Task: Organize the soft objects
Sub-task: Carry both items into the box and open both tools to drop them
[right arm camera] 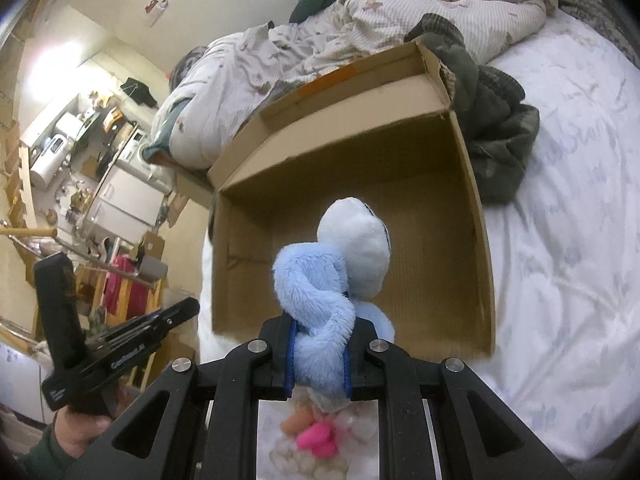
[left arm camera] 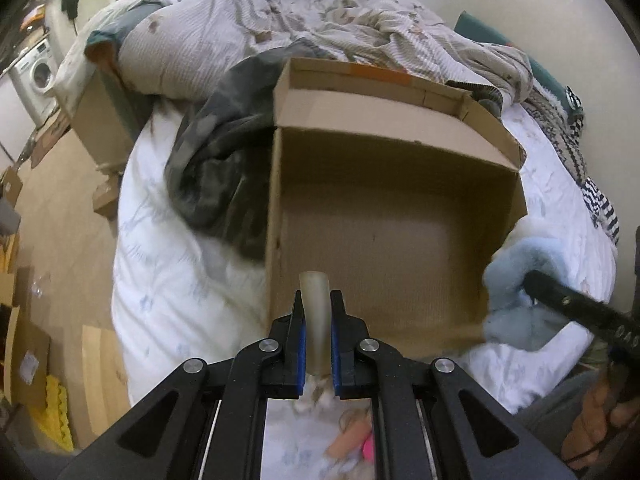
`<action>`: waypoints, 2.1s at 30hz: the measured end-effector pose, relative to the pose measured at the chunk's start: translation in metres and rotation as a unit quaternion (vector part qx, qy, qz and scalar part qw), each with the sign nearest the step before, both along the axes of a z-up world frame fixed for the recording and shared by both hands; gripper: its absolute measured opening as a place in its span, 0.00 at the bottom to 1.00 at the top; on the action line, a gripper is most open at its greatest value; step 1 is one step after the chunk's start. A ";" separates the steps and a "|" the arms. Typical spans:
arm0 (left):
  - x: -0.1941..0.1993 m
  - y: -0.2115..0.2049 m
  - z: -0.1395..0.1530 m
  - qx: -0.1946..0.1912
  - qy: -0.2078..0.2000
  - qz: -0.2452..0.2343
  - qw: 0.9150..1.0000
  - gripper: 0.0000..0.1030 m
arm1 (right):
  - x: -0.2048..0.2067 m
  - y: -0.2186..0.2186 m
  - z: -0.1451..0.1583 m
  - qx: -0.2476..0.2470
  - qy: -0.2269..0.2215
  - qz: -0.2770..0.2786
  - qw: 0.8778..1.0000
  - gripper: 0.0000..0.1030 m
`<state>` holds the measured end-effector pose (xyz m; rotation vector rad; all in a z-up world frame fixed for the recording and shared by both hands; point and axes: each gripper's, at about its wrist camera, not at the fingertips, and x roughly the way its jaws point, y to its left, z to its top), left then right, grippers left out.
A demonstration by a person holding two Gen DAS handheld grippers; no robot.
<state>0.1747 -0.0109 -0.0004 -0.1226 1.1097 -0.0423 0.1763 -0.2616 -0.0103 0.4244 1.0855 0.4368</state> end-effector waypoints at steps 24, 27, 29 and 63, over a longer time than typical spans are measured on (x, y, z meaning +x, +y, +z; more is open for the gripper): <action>0.022 -0.017 -0.052 0.024 -0.020 -0.030 0.999 0.09 | 0.015 0.030 -0.045 -0.083 0.026 0.016 0.996 0.18; 0.023 -0.015 -0.054 0.024 -0.016 -0.026 0.999 0.09 | 0.014 0.030 -0.046 -0.086 0.026 0.016 0.996 0.18; 0.023 -0.014 -0.054 0.023 -0.015 -0.022 0.999 0.09 | 0.015 0.032 -0.047 -0.087 0.025 0.017 0.996 0.18; 0.020 -0.015 -0.044 0.023 -0.030 -0.016 0.999 0.65 | 0.012 0.020 -0.031 -0.084 -0.028 -0.023 0.996 1.00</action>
